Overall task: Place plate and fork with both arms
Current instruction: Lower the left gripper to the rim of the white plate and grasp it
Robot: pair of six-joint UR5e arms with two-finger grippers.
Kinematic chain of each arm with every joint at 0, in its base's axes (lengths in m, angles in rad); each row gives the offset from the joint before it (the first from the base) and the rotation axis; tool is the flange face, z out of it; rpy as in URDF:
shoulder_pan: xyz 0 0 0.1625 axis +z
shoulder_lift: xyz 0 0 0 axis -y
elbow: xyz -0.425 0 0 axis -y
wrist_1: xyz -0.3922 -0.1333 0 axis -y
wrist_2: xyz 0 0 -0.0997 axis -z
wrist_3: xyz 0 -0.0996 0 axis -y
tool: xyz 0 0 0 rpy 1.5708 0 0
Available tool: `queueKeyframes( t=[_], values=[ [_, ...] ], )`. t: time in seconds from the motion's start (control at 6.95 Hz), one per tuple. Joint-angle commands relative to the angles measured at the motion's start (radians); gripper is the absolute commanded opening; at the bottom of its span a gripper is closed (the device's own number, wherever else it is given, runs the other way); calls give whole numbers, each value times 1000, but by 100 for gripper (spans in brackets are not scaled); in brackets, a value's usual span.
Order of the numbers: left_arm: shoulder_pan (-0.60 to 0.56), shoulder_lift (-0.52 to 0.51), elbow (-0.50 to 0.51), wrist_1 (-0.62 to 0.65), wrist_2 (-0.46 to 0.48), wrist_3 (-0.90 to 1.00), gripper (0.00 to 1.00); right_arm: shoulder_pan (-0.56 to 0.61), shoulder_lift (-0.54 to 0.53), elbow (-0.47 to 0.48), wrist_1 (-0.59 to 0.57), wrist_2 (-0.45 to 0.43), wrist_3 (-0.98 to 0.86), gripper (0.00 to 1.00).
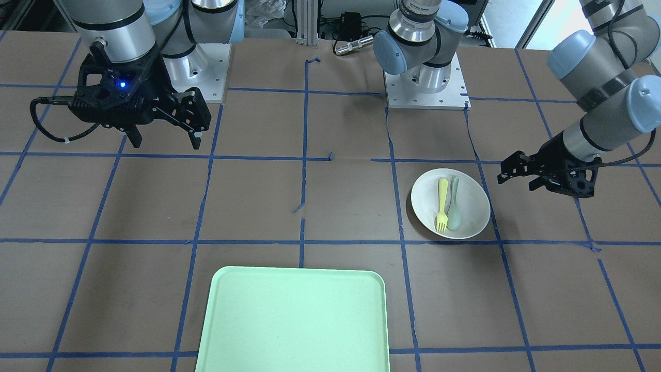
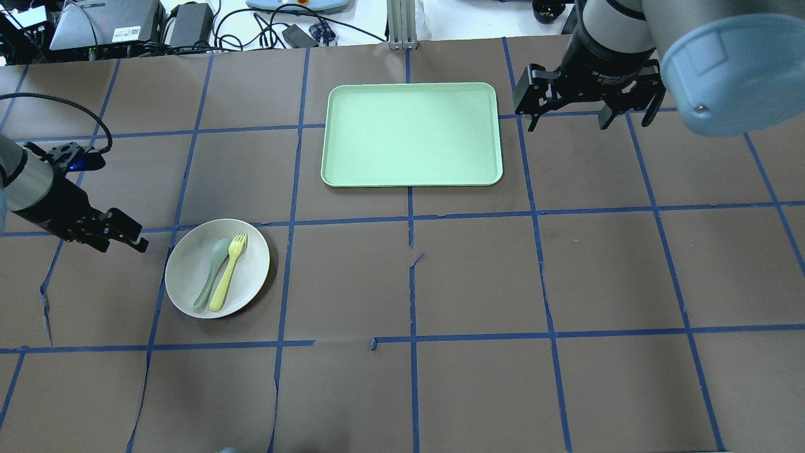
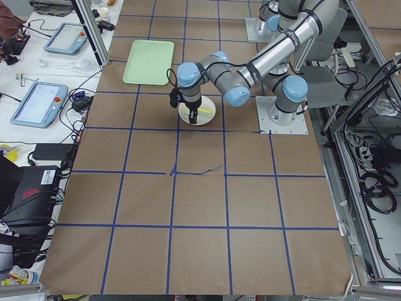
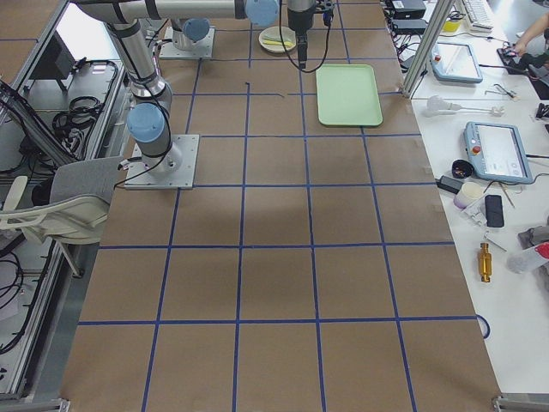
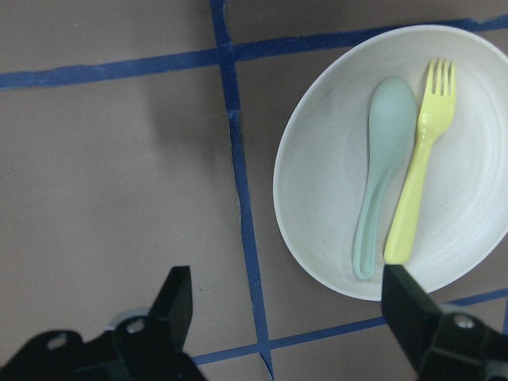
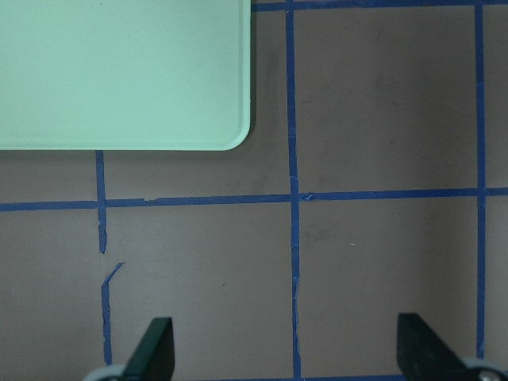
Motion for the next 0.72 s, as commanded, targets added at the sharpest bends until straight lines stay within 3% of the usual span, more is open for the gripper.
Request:
queueKeyframes(
  t=[0.0,0.29,0.43,0.58],
  values=[
    [7,-54,-34,24,-3,30,43,1,0,2,0,1,0,100],
    [8,-98,-34,24,-5,26,48,1,0,4,0,1,0,100],
    [8,-117,-34,24,-5,22,66,1,0,4,-2,1,0,100],
    [8,-140,-34,28,-5,20,73,1,0,4,-2,1,0,100]
  ],
)
